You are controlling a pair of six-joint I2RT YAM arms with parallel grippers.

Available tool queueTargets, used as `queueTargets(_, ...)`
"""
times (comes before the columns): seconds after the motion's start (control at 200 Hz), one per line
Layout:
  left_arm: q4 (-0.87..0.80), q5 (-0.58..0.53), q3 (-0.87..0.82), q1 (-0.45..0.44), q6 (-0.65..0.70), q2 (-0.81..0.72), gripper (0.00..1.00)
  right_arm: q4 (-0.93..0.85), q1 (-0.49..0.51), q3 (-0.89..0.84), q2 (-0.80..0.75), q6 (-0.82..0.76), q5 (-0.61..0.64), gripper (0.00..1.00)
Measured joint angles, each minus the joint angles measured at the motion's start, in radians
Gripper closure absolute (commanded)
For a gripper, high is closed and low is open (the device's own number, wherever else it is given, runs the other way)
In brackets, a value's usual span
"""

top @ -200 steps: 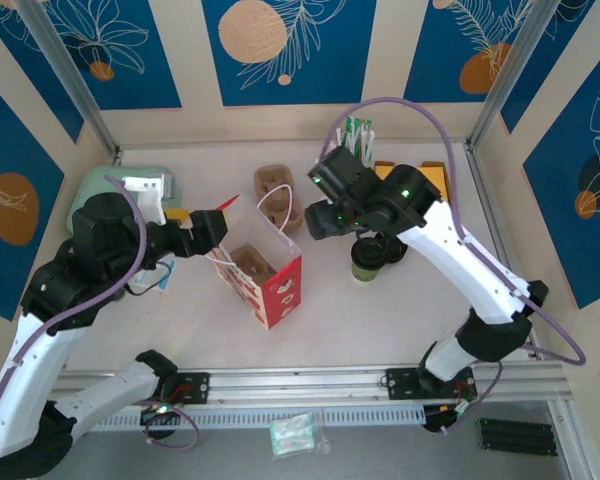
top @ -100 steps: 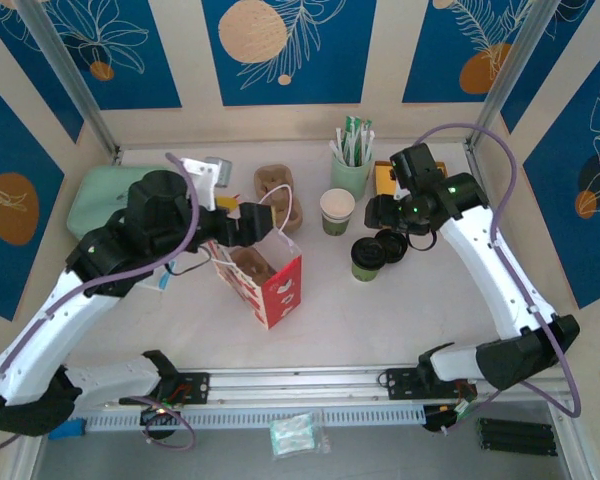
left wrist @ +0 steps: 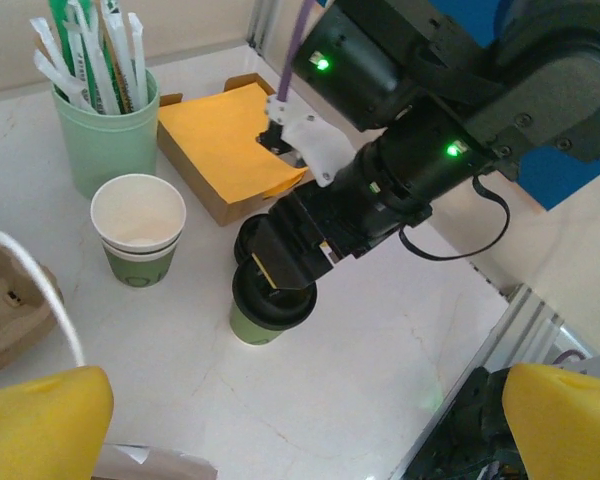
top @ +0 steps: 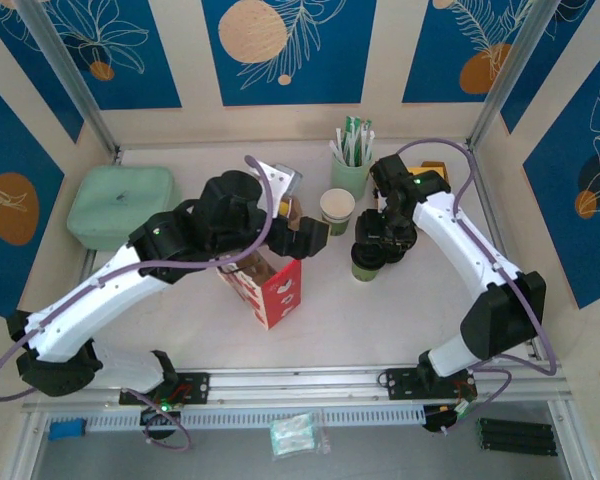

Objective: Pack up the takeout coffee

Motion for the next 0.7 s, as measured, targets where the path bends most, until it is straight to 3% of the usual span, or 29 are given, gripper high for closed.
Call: queueTargets(0.7, -0.001, -0.034, 0.009, -0.026, 0.001, 0.035, 0.01, -0.012, 0.061, 0.007, 0.137, -0.064, 0.086, 0.16)
